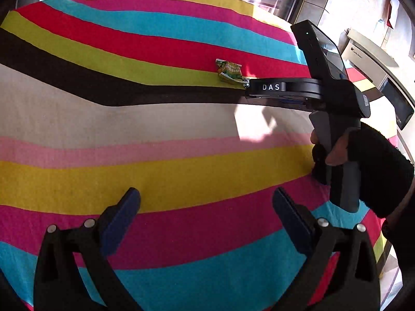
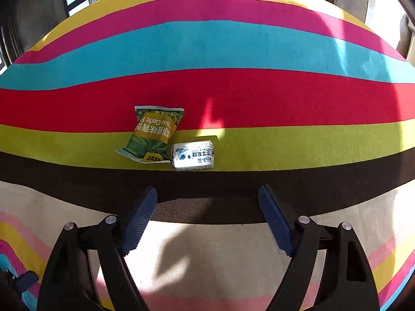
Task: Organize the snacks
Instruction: 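Grasp a white milk candy with the right tool while the left grasps a green garlic-pea bag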
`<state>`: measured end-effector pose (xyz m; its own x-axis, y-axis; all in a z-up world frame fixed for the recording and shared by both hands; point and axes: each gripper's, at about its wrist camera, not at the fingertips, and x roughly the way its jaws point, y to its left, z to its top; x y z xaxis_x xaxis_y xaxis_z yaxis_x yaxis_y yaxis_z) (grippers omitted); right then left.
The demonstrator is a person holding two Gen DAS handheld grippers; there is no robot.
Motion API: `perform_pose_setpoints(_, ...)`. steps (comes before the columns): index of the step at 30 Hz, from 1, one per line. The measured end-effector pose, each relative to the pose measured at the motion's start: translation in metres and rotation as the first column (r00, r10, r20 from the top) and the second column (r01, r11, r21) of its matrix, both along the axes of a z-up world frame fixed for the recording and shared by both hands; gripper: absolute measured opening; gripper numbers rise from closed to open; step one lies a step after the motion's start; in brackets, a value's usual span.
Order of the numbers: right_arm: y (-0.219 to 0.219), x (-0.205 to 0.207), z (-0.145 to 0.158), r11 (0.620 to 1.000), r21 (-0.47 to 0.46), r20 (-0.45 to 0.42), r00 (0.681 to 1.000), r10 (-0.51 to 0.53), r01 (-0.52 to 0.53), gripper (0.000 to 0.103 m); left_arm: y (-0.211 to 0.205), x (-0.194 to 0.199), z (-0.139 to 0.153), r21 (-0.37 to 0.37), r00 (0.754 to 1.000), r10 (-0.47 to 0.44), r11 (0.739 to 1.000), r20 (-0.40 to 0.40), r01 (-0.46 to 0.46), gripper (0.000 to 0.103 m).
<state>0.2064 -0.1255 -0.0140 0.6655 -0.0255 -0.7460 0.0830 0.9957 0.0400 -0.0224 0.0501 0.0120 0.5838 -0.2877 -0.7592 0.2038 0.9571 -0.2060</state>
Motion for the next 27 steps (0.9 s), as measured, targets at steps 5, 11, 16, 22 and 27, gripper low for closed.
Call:
perform_pose_setpoints(5, 0.003, 0.02, 0.002, 1.0, -0.008, 0.005, 1.0, 0.005, -0.005, 0.076, 0.002, -0.004, 0.001, -0.02, 1.0, 0.003, 1.0, 0.001, -0.003, 0.101)
perform_pose_setpoints(11, -0.002, 0.005, 0.006, 0.997, 0.011, 0.056, 0.996, 0.071, -0.072, 0.032, 0.0, -0.002, 0.002, -0.024, 1.0, 0.004, 1.0, 0.001, -0.004, 0.101)
perform_pose_setpoints(16, -0.017, -0.049, 0.008, 0.991, 0.025, 0.095, 0.987, 0.127, -0.13, 0.032, -0.001, 0.0, 0.0, -0.022, 1.0, 0.007, 1.0, 0.0, -0.007, 0.101)
perform_pose_setpoints(22, -0.041, -0.135, -0.008, 0.99, -0.008, 0.057, 0.989, 0.139, -0.139, 0.032, -0.01, 0.002, 0.0, 0.05, 1.0, -0.004, 0.999, -0.014, 0.004, 0.101)
perform_pose_setpoints(27, -0.042, -0.179, -0.017, 0.994, 0.011, 0.069, 0.992, 0.106, -0.107, 0.032, -0.038, 0.035, 0.0, 0.114, 0.997, -0.023, 0.993, -0.068, 0.031, 0.101)
